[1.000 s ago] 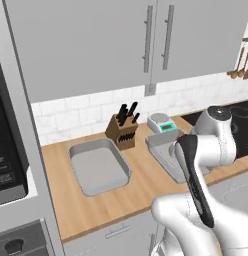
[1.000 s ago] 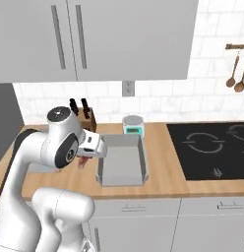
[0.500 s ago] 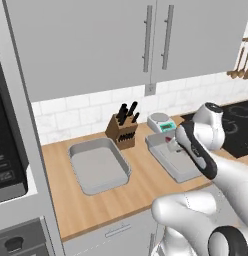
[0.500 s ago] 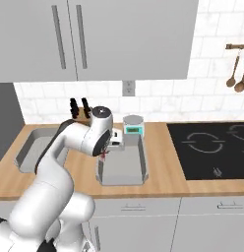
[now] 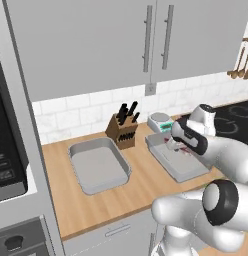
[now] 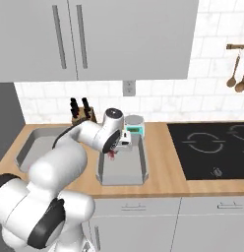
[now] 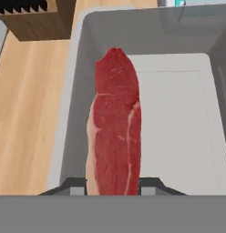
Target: Place one lemon and one steak in each tupperware on the nearby counter, to pack two identical lunches.
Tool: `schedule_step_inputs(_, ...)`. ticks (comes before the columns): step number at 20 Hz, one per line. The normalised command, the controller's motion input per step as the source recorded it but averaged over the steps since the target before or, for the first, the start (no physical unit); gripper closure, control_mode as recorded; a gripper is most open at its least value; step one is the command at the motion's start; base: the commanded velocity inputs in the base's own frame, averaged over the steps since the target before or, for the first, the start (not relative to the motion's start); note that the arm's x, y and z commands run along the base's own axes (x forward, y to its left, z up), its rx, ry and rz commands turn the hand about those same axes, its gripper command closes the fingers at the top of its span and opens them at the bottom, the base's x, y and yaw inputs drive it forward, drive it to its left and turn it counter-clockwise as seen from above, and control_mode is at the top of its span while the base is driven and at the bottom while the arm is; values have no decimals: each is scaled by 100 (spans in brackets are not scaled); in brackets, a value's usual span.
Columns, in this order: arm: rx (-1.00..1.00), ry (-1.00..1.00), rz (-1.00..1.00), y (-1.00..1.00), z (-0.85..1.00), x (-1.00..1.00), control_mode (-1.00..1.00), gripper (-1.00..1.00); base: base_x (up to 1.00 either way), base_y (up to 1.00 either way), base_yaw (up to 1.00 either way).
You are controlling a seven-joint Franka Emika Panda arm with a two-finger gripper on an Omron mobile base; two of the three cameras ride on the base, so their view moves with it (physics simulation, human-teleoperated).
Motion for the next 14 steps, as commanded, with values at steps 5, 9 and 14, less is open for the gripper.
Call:
schedule_step_inputs(5, 0, 0, 0, -1, -45, 36, -100, 100, 0, 0, 0)
schedule_step_inputs(9, 0, 0, 0, -3, -43, 31, -100, 100, 0, 0, 0)
schedule_step_inputs(14, 0, -2, 0, -2, -27, 35, -100, -100, 0, 0, 0)
